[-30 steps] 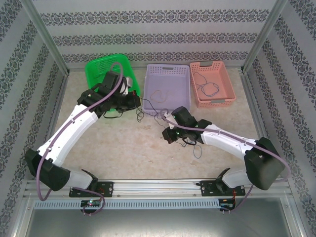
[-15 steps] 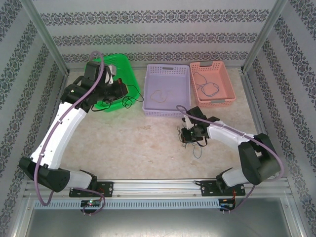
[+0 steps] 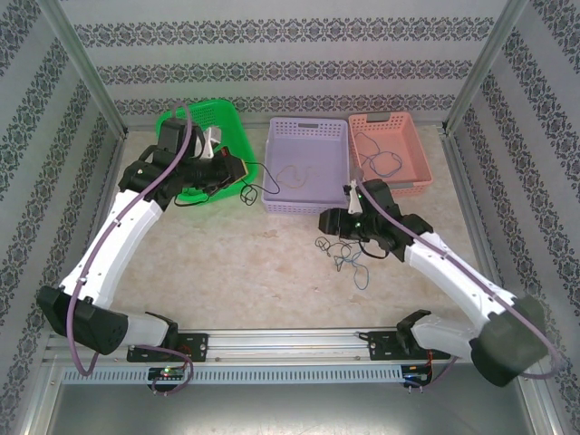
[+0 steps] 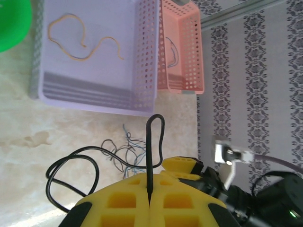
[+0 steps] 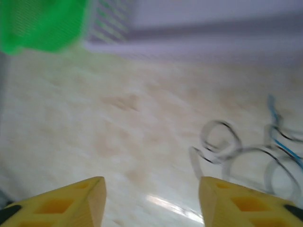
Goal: Untangle the cables
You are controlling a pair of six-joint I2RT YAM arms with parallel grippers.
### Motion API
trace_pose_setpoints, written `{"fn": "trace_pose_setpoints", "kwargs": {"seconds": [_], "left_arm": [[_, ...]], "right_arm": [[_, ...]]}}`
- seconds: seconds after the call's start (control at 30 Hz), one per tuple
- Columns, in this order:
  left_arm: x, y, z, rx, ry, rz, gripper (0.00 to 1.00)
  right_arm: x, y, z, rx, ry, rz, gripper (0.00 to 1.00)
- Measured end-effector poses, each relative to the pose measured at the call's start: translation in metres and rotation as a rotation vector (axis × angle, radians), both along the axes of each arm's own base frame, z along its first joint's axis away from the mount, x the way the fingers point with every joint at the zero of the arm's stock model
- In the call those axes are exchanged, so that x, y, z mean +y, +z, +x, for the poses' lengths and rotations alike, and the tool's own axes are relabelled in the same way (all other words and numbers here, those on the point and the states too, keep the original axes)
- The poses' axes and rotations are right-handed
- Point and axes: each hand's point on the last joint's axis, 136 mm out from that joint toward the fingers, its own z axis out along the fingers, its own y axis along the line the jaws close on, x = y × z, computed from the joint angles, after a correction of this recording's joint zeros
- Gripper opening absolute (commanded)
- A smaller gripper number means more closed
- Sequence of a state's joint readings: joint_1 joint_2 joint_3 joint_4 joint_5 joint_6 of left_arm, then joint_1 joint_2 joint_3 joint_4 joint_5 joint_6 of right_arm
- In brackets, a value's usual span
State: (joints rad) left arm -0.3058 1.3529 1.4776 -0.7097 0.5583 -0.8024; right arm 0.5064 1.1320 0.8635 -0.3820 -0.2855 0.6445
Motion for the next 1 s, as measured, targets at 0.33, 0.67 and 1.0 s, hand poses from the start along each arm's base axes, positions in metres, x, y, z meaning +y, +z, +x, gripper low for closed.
{"fn": "trace_pose_setpoints", "kwargs": {"seconds": [0.33,0.67,1.0], "left_arm": [[-0.026,0.006,-0.001,0.009,-0.044,-0.106,0.0],[-0.034,0.005,-0.005,0.025,-0.075,-0.12,0.0],[-0.054,-0.017,-0.021,0.092,-0.22,-0.109,0.0]], "right_arm": [[0.071,0.075,0.019,-0.144,0.022,0.277,0.65],[0.084,0.088,0.042,-0.19,0.028,0.256,0.13],[0.036,0.094,0.065,-0.407,0.102,-0.242,0.0]]}}
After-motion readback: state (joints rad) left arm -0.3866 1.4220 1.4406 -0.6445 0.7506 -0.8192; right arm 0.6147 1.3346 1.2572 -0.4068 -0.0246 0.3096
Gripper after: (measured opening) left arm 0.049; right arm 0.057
